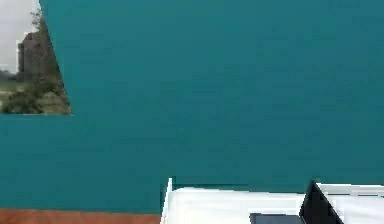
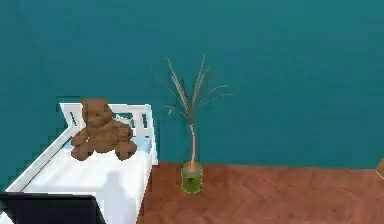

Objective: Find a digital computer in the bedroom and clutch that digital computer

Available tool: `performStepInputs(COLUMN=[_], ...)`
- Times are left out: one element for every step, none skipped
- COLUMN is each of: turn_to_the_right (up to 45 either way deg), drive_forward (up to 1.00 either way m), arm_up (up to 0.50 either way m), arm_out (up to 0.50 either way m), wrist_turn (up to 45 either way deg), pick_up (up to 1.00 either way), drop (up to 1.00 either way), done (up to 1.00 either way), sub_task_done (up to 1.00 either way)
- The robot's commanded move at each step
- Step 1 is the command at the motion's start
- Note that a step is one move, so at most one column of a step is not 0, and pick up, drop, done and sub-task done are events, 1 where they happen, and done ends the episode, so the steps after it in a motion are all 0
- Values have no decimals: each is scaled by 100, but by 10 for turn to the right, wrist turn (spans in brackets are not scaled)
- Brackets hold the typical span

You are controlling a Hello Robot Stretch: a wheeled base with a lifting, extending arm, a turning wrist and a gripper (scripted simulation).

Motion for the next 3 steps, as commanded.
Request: performStepInputs(turn_to_the_right=[-450,0,0], drive_forward=[0,0,0], arm_up=[0,46,0], arm_out=[0,0,16], wrist_turn=[0,0,0], pick_up=[0,0,0], drop=[0,0,0], done=[0,0,0], sub_task_done=[0,0,0])
